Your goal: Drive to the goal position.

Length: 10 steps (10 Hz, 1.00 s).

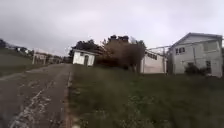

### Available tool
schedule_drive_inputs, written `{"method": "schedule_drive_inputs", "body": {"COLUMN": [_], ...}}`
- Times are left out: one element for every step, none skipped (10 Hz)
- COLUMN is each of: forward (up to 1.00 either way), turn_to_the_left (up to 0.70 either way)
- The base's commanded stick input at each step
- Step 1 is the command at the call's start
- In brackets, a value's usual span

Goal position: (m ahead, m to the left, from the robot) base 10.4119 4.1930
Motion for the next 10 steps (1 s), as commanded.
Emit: {"method": "schedule_drive_inputs", "body": {"forward": [0.70, 0.70, 0.70, 0.70, 0.70, 0.70, 0.70, 0.70, 0.70, 0.70], "turn_to_the_left": [-0.13, -0.13, -0.13, -0.13, -0.13, -0.13, -0.13, -0.13, -0.13, -0.01]}}
